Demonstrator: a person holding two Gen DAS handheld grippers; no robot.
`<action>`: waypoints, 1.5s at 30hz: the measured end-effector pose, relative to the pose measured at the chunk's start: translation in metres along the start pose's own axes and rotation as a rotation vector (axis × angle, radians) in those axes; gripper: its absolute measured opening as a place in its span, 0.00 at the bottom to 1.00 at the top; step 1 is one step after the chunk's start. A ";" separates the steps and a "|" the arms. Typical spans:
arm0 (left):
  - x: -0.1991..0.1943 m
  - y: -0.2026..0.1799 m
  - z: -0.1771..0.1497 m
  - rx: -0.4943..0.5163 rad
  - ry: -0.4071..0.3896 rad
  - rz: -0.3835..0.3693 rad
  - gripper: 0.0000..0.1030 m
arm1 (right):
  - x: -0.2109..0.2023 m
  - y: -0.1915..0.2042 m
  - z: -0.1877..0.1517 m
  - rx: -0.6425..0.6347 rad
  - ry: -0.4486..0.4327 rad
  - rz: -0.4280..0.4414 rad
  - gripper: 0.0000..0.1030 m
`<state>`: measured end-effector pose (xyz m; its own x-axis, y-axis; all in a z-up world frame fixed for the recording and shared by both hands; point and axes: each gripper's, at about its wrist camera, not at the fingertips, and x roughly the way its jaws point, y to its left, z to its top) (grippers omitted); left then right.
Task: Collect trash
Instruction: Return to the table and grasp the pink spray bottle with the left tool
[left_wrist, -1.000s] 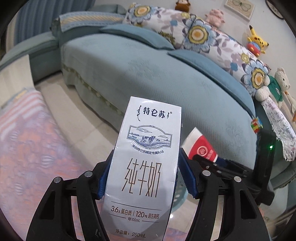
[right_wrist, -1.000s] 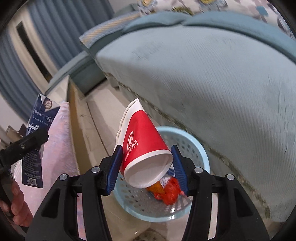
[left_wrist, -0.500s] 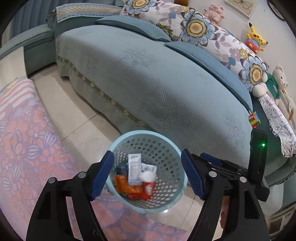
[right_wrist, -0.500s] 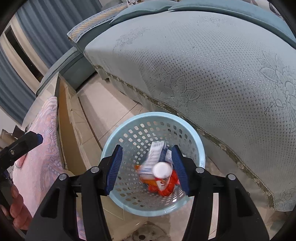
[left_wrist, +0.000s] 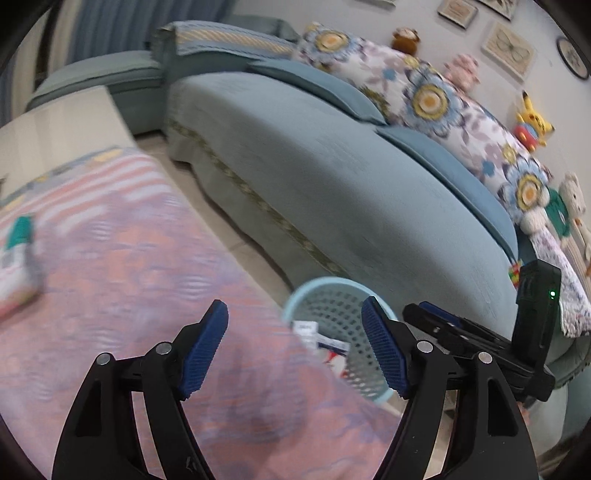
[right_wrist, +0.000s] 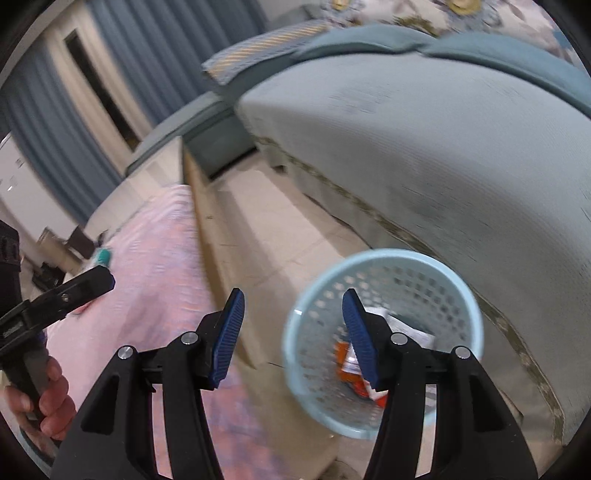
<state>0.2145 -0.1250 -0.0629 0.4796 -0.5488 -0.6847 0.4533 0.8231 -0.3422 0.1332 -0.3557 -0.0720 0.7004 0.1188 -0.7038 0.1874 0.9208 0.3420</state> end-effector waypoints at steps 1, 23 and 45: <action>-0.009 0.009 0.001 -0.005 -0.013 0.019 0.71 | 0.002 0.009 0.001 -0.013 -0.002 0.008 0.51; -0.113 0.285 0.000 -0.350 -0.028 0.285 0.74 | 0.053 0.108 -0.035 -0.087 0.017 0.060 0.36; -0.095 0.184 -0.007 0.054 0.081 0.182 0.79 | 0.057 0.120 -0.038 -0.141 0.045 0.055 0.37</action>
<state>0.2473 0.0793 -0.0651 0.4966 -0.3763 -0.7822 0.4051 0.8975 -0.1746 0.1691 -0.2245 -0.0949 0.6744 0.1839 -0.7151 0.0491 0.9551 0.2920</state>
